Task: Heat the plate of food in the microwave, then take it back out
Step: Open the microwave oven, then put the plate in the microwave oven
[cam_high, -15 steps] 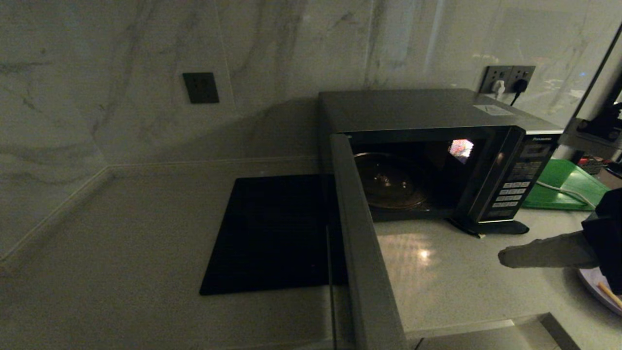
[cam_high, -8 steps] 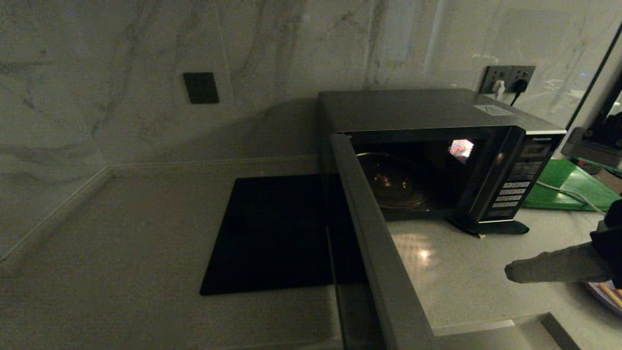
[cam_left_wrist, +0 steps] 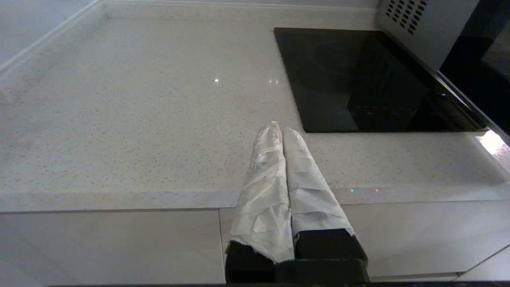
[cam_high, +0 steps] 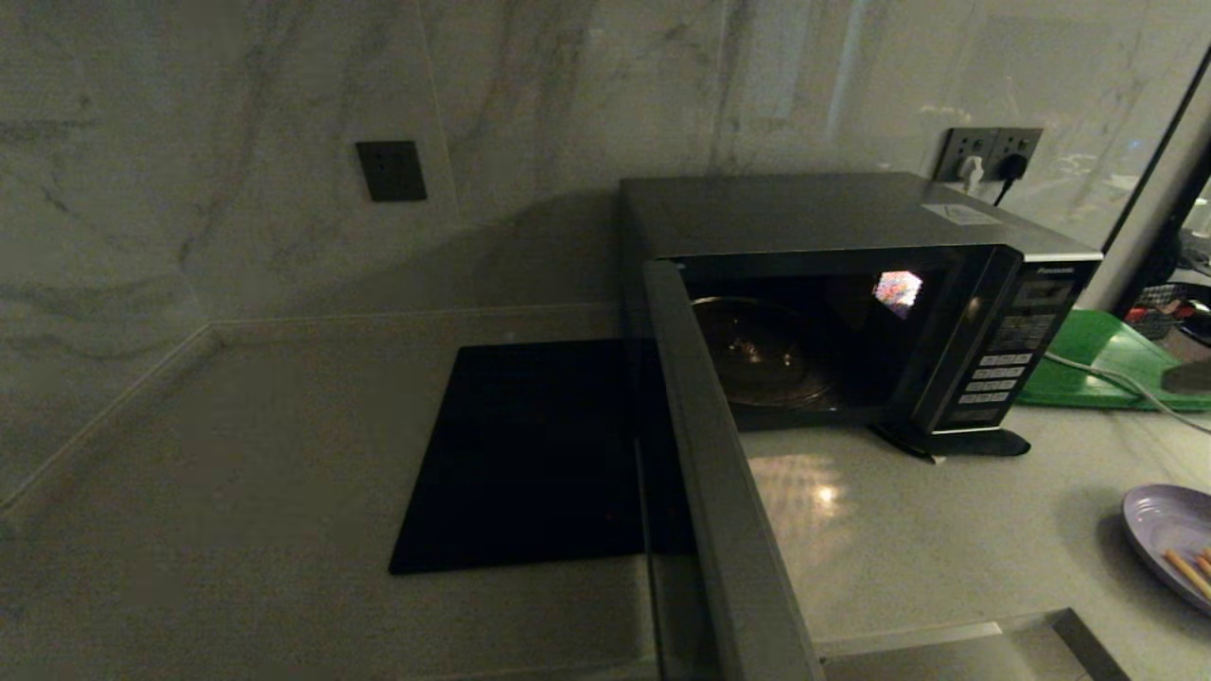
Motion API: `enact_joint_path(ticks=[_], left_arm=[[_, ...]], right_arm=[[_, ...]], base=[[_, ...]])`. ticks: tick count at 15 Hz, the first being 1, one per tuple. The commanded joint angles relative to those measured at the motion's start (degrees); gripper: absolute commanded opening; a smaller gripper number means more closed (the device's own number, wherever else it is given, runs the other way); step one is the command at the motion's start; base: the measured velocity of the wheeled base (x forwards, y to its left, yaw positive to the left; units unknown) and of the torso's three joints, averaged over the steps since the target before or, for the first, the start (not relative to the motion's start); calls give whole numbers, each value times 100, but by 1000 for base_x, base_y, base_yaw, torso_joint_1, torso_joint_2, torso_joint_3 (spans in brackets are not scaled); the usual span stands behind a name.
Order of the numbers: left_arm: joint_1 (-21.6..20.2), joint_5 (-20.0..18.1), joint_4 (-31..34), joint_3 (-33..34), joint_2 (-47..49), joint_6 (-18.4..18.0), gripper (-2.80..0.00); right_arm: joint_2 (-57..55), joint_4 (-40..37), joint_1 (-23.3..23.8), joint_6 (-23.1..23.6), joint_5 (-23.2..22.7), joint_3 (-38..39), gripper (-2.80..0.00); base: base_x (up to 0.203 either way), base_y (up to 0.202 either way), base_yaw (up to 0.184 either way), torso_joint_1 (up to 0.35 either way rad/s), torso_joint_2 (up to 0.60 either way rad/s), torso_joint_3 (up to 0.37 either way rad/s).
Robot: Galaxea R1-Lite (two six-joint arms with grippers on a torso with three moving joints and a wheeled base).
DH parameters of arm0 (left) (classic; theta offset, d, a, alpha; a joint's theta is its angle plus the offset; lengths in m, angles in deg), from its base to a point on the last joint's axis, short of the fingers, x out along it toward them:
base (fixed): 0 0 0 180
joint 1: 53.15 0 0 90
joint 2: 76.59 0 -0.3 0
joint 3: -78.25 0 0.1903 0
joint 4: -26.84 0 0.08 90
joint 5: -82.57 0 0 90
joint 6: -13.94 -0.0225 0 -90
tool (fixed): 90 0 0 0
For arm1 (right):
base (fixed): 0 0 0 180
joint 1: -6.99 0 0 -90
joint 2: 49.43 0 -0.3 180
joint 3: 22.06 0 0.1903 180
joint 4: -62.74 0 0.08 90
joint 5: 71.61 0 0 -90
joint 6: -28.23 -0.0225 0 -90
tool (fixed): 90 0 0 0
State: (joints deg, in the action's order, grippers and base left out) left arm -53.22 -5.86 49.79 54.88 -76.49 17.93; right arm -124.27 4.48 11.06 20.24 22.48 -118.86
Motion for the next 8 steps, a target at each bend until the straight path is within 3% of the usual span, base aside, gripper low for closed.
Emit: enact_joint_path(ticks=[1, 5, 8], left_arm=[[-1, 10, -3, 0, -1, 6, -280], [-1, 6, -3, 0, -1, 6, -280], [-1, 1, -3, 0, -1, 6, -280]], right_arm=[[-177, 167, 977, 19, 237, 73, -280], [-1078, 526, 2521, -455, 143, 69, -280], [-1669, 579, 3802, -728, -867, 96, -280]], base=[[0, 0, 0, 0, 0, 0], [0, 0, 0, 0, 0, 0], [0, 0, 0, 0, 0, 0]])
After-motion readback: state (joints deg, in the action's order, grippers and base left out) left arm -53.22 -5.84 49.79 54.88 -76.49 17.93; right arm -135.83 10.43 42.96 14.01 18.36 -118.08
